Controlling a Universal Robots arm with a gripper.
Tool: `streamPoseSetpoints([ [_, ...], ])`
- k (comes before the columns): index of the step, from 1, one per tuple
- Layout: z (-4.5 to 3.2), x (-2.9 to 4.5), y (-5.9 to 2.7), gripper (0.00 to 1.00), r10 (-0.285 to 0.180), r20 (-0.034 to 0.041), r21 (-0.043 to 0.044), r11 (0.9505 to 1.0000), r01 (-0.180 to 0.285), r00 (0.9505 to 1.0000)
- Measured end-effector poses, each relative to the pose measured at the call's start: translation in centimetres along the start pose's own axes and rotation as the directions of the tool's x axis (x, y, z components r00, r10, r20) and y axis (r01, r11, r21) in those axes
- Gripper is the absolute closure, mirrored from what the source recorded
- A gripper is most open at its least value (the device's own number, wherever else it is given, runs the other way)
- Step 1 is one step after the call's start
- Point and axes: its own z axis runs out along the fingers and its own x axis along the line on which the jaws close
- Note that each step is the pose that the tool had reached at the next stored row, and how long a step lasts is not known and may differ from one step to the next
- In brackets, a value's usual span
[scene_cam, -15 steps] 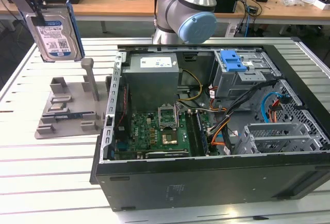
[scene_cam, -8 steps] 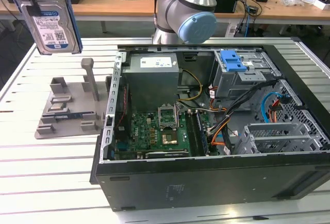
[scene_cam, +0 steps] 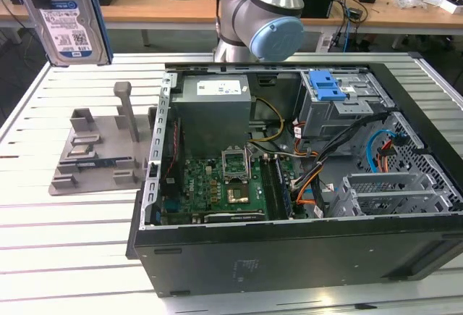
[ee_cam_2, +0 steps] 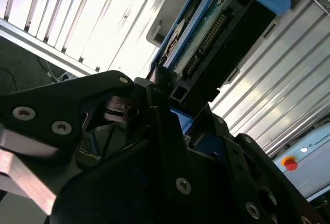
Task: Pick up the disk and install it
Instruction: 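Pick up the disk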
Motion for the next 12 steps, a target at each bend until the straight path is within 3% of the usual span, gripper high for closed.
streamPoseSetpoints([
  [2, -1.12, -0.02, 0.02, 0.64, 0.000, 0.0000, 0.0000, 1.0000, 0.000, 1.0000],
  [12, -4.27, -0.08, 0.06, 0.64, 0.000, 0.0000, -0.0001, 1.0000, 0.000, 1.0000],
])
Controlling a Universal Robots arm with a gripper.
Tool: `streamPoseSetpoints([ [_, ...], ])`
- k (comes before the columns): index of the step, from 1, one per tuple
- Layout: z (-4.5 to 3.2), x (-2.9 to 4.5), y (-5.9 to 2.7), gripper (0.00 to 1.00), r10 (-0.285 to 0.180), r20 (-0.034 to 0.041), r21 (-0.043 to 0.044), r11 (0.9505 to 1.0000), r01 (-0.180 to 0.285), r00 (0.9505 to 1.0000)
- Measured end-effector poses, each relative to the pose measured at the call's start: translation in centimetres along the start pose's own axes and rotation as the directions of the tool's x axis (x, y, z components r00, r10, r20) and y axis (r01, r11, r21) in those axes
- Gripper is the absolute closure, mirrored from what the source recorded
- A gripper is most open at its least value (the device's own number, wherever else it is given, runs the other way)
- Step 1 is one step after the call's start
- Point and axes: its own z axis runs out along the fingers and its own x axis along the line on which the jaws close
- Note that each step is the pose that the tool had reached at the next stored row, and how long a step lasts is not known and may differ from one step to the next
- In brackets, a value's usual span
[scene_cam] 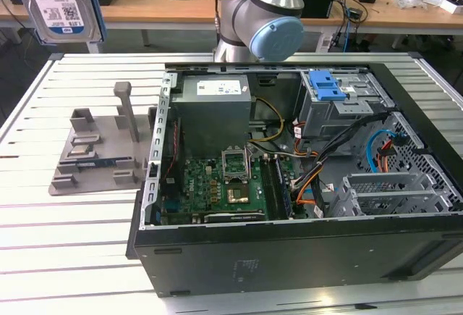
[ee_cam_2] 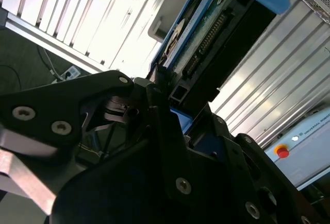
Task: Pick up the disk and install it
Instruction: 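Pick up the disk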
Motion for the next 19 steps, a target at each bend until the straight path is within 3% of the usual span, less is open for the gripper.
streamPoseSetpoints([
  [2, -1.02, -0.01, 0.02, 0.64, 0.000, 0.0001, 0.0001, 1.0000, 0.000, 1.0000],
  [19, -5.55, -0.07, 0.09, 0.64, 0.000, 0.0000, 0.0001, 1.0000, 0.000, 1.0000],
])
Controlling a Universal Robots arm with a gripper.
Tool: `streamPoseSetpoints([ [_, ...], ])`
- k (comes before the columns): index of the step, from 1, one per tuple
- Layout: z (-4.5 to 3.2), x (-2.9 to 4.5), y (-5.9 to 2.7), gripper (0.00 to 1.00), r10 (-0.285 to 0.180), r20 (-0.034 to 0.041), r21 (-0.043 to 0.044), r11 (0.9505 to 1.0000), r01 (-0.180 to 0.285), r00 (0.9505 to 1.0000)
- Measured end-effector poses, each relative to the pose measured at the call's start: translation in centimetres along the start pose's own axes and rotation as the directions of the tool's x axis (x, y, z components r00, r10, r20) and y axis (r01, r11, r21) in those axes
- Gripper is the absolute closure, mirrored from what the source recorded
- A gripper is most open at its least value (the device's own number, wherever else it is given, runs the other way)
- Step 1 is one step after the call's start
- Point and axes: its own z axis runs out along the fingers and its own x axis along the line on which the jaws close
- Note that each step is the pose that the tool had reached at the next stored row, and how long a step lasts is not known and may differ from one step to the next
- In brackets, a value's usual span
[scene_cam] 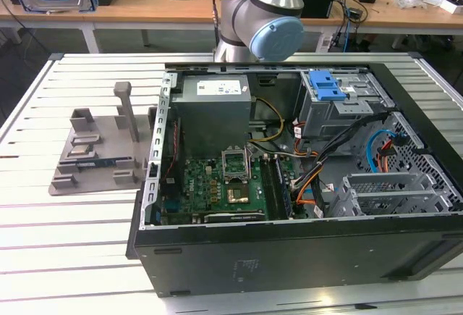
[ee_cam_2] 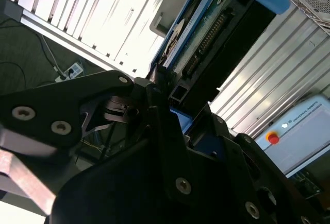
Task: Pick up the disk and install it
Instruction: 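Pick up the disk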
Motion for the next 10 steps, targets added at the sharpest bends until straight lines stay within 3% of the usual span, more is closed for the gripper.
streamPoseSetpoints([
  [10, -1.91, -0.02, 0.03, 0.64, 0.000, 0.0000, 0.0000, 1.0000, 0.000, 1.0000],
])
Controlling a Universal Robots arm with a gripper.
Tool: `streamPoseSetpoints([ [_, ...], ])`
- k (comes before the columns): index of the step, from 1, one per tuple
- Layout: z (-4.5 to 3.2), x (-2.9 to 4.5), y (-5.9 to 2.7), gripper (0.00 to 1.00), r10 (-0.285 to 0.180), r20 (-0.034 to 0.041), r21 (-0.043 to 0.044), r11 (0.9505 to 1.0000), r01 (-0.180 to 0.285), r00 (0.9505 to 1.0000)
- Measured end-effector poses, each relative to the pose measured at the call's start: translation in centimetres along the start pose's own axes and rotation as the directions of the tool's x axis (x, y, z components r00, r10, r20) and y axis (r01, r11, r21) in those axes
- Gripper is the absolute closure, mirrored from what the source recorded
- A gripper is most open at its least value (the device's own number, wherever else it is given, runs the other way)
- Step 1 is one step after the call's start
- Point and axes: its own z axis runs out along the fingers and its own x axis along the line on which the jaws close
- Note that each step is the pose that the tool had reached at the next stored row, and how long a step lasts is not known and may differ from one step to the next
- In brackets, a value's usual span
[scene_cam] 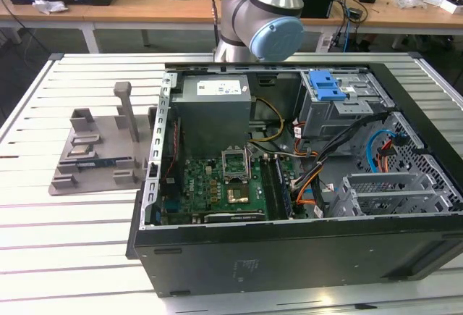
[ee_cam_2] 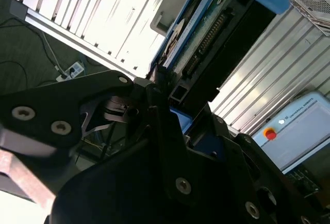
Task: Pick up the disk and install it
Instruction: 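Pick up the disk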
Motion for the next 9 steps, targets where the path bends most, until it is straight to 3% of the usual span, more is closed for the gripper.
streamPoseSetpoints([
  [9, -1.41, -0.02, 0.02, 0.64, 0.000, 0.0000, 0.0000, 1.0000, 0.000, 1.0000],
])
